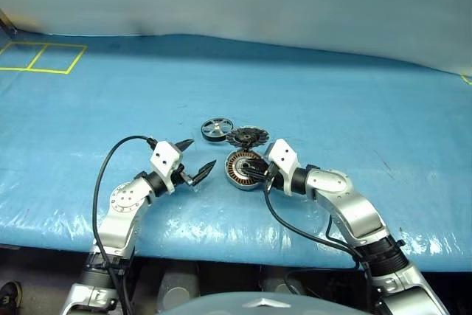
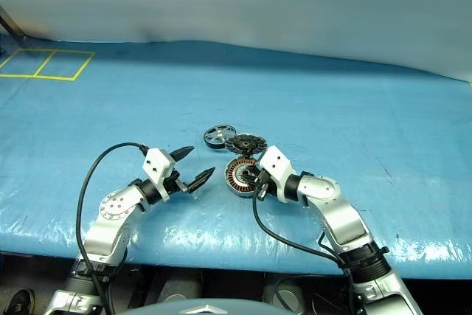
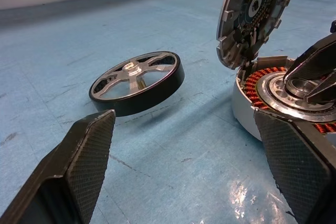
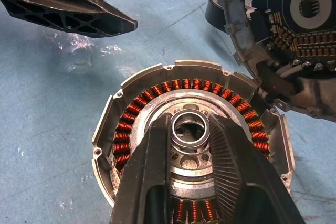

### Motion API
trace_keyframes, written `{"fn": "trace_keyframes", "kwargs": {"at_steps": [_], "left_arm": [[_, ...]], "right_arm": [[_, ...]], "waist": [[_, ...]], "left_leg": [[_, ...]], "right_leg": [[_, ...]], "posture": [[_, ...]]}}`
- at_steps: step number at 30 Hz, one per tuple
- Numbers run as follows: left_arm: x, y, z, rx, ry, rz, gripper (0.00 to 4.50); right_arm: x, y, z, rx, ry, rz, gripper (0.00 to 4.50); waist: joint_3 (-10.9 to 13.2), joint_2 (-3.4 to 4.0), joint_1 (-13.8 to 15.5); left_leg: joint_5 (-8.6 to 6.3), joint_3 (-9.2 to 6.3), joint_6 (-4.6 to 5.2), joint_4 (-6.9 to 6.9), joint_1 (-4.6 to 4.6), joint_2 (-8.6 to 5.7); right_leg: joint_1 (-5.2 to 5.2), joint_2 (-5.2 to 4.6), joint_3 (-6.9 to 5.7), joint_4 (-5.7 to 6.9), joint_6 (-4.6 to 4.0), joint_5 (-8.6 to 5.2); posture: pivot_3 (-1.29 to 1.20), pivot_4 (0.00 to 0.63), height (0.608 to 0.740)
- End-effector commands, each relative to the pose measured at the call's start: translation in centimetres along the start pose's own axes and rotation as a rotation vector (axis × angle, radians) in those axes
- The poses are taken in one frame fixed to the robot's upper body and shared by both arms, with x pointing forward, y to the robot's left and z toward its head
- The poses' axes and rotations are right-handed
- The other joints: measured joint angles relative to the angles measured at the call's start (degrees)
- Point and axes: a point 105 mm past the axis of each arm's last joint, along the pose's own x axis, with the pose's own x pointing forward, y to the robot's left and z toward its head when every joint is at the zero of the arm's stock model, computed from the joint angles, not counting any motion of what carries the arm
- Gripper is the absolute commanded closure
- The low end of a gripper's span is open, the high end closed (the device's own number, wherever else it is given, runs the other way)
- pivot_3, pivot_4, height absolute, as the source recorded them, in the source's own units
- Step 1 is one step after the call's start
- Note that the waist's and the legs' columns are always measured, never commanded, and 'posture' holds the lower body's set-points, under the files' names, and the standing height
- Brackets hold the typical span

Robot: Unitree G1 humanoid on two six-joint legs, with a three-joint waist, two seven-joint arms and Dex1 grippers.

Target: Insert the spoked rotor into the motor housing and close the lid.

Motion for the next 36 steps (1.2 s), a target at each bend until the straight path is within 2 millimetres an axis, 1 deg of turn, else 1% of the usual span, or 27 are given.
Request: {"fn": "trace_keyframes", "kwargs": {"at_steps": [1,13,16,19,20,27,31,36], "left_arm": [[0.0,0.0,0.9,0.022,-0.027,0.001,0.00],[0.1,-0.1,0.8,0.021,-0.024,0.001,0.00],[0.1,-0.1,0.7,0.021,-0.023,0.001,0.00],[0.1,-0.1,0.7,0.021,-0.024,0.003,0.00],[0.1,0.0,0.7,0.021,-0.023,0.005,0.00],[0.0,0.0,0.6,0.020,-0.020,0.011,0.00],[0.1,0.0,0.6,0.020,-0.021,0.010,0.00],[0.1,0.0,0.6,0.020,-0.019,0.012,0.00]], "right_arm": [[-0.3,-0.1,1.0,-0.031,-0.039,-0.006,2.85],[-0.1,-0.2,1.9,0.041,-0.103,-0.013,2.85],[0.0,-0.6,2.0,0.053,-0.109,-0.032,3.45],[0.1,-0.8,1.7,0.043,-0.088,-0.043,4.41],[0.1,-0.9,1.7,0.042,-0.085,-0.042,4.49],[0.3,-0.7,1.1,0.024,-0.048,-0.037,4.49],[0.6,-0.9,-0.7,-0.084,0.076,-0.064,4.49],[0.6,-0.5,-1.1,-0.152,0.117,-0.050,4.49]], "waist": [[0.0,0.00,0.0],[0.0,0.00,0.0],[0.0,0.00,0.0],[0.0,0.00,0.0],[0.0,0.00,0.0],[0.0,0.00,0.0],[0.0,0.01,0.0],[0.0,0.00,0.0]], "left_leg": [[0.00,0.00,0.00,0.00,0.00,0.00],[0.00,0.00,0.00,0.00,0.00,0.00],[0.00,0.00,0.00,0.00,0.00,0.00],[0.00,0.00,0.00,0.00,0.00,0.00],[0.00,0.00,0.00,0.00,0.00,0.00],[0.00,0.00,0.00,0.00,0.00,0.00],[0.00,0.01,0.00,0.00,0.04,0.00],[0.00,0.01,-0.01,0.04,0.14,0.00]], "right_leg": [[0.00,0.00,0.00,0.00,0.00,0.00],[0.00,0.00,0.00,0.00,0.00,0.00],[0.00,0.00,0.00,0.00,0.00,0.00],[0.00,0.00,0.00,0.00,0.00,0.00],[0.00,0.00,0.00,0.00,0.00,0.00],[0.00,0.00,0.00,0.00,0.00,0.00],[0.02,0.00,0.00,0.00,0.00,0.00],[0.11,0.00,0.00,0.01,0.00,0.00]], "posture": [[0.00,0.150,0.740],[0.00,0.150,0.740],[0.00,0.150,0.740],[0.00,0.150,0.740],[0.00,0.150,0.740],[0.00,0.150,0.740],[0.00,0.150,0.740],[0.00,0.150,0.740]]}}
